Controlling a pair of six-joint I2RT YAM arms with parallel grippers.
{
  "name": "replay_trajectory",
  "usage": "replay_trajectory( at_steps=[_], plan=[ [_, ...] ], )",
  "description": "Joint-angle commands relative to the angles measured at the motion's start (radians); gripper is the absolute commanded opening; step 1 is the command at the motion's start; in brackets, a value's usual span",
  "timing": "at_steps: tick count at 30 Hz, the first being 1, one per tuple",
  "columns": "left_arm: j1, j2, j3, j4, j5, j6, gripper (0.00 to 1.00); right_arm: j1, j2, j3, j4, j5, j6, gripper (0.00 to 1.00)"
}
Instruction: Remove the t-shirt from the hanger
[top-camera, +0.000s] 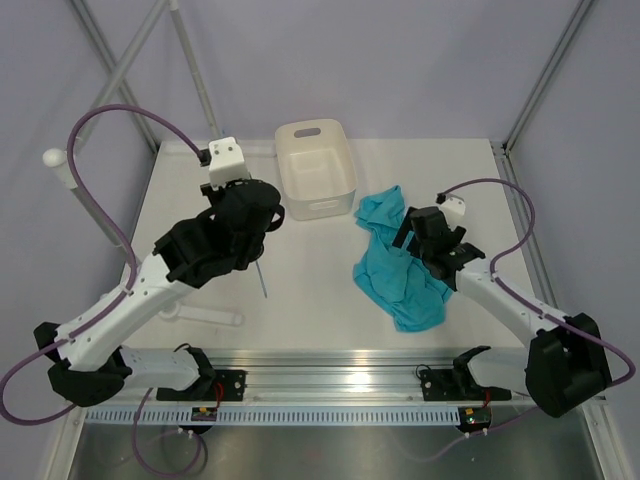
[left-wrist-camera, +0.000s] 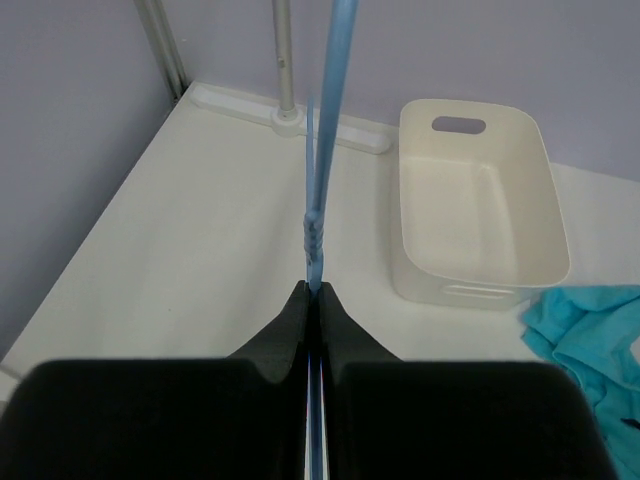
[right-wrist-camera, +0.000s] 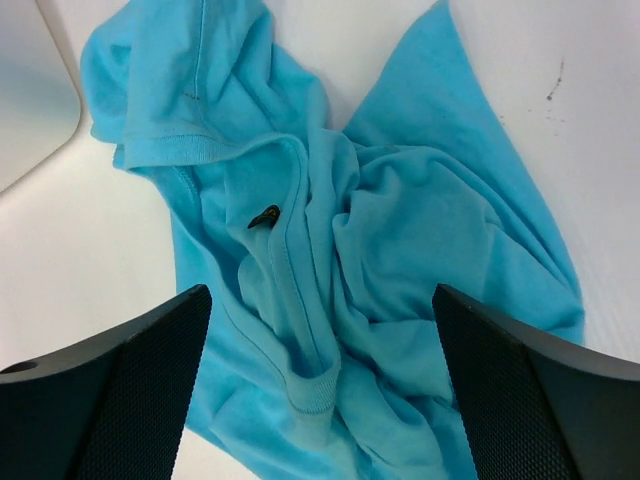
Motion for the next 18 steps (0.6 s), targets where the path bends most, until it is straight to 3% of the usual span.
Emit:
replay_trajectory(
  at_steps=[1, 8, 18],
  plan=[
    [0.037, 0.0, 0.034, 0.044, -0.107, -0.117, 0.0, 0.004, -0.105, 0.08, -0.084, 0.072, -0.011, 1.0],
    [0.203, 0.117, 0.138, 0.053, -0.091, -0.194, 0.0, 0.005, -0.336, 0.138, -0.21, 0.154, -0.073, 0.99],
    [0.343, 0.287, 0.235, 0.151, -0.205, -0.098, 0.0, 0.005, -0.573, 0.16, -0.279, 0.152, -0.133, 1.0]
  ],
)
